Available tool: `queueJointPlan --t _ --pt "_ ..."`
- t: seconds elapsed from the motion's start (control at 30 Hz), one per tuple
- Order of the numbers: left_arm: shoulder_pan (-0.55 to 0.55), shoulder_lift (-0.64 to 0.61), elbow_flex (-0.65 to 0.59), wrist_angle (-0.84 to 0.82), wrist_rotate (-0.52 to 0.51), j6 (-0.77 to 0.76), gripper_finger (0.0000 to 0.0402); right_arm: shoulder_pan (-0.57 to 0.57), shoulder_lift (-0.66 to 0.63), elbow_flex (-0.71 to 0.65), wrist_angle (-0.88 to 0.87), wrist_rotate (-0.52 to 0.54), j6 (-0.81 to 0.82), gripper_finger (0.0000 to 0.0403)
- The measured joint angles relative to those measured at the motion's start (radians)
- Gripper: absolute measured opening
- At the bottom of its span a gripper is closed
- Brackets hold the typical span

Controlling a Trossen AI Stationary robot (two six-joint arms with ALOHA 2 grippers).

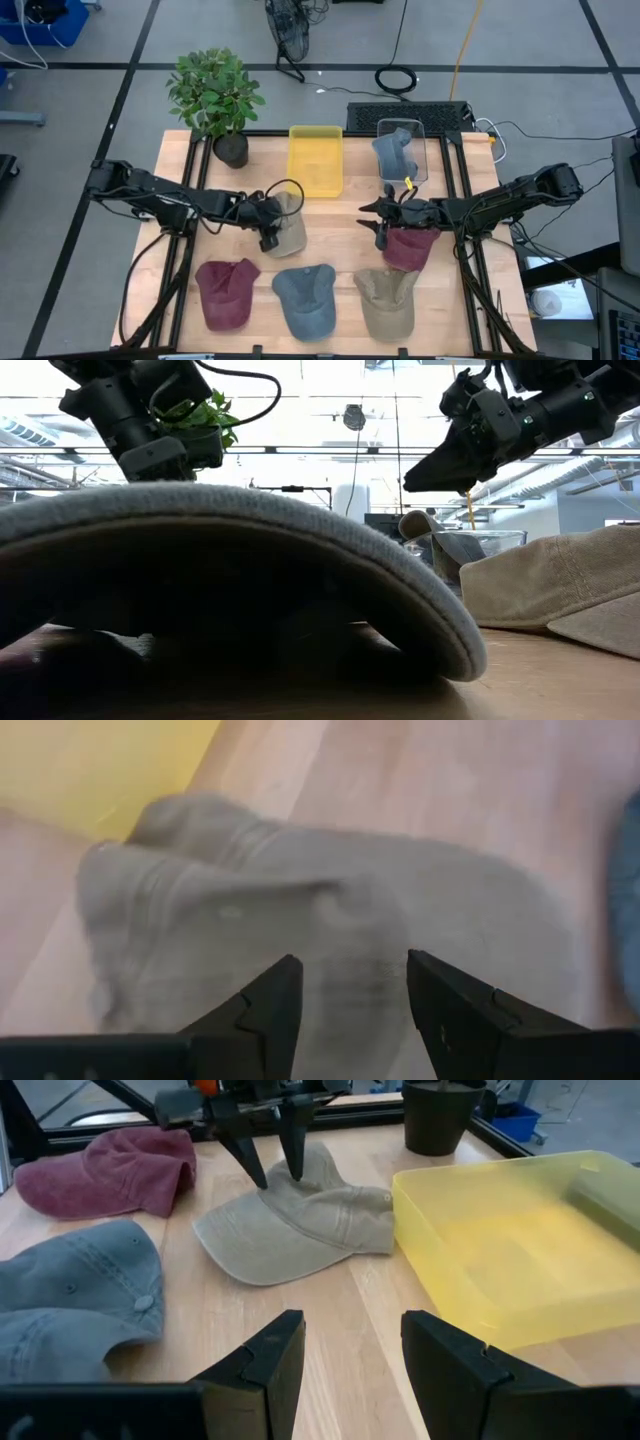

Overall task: Pick & Place hat
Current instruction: Put the top light brown cap into the yellow bin

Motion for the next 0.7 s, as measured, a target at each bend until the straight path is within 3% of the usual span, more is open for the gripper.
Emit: queueJointPlan --t 0.7 --pt "0.045 0.090 0.002 0.025 0.006 0.010 0.0182 0.000 0.000 0.000 0.007 0.001 -0.019 0.0153"
